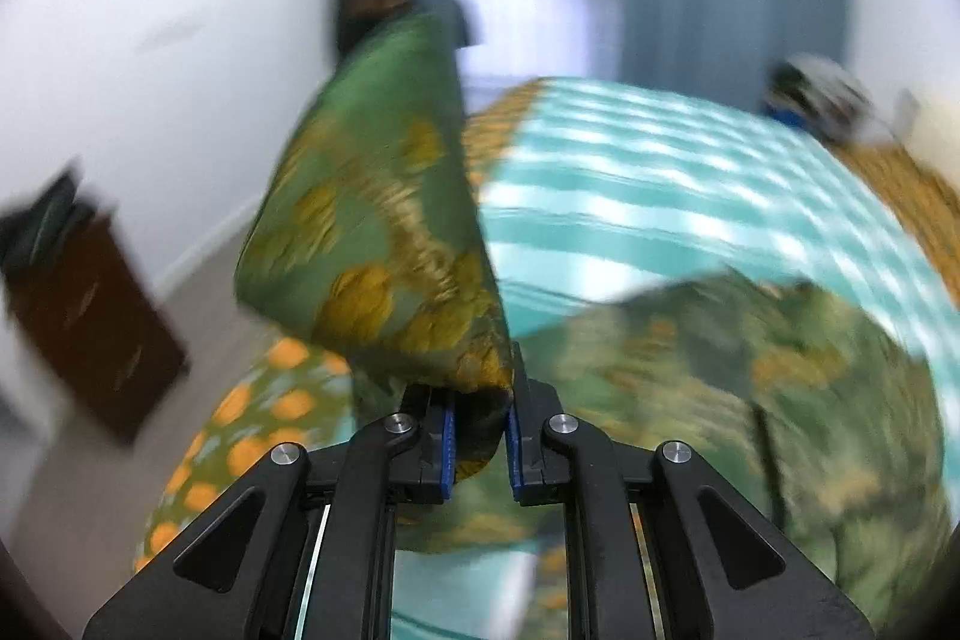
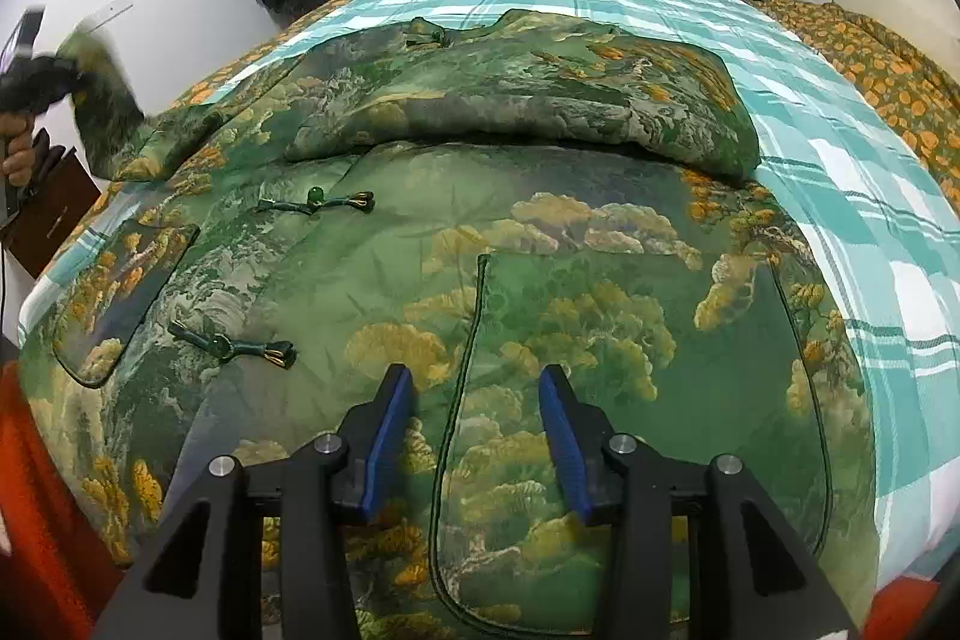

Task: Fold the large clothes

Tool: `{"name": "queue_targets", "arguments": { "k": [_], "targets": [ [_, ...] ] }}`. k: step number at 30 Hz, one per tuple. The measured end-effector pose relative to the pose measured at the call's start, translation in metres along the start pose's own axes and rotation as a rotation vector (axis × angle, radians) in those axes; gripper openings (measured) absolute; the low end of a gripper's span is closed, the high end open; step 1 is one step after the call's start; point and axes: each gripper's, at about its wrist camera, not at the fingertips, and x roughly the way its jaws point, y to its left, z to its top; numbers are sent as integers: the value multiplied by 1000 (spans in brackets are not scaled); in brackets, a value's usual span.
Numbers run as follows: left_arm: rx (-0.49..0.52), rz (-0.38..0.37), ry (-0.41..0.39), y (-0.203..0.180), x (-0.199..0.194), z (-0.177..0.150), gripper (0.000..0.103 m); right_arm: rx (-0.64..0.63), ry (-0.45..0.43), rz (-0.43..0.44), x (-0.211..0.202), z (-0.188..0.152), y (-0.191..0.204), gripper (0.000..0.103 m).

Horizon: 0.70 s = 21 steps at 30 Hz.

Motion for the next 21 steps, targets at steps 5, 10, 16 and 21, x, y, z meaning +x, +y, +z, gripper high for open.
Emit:
{"name": "queue_targets", "arguments": {
  "k": [5,10,16,21],
  "targets": [
    [230,-87,26,-95,-3,-29,11,6,-6,10,-6,-2,-4,45],
    [308,-164,182,-152,24,-74,13,20,-8,15,-10,-5,-10,45],
    [348,-199,253,-163,10,-113,62,55,-14,24,-17,2,-21,45],
    [304,-245,247,-138,-11,-135,76,97,-38,77,-15,38,-24,45]
  ]
}}
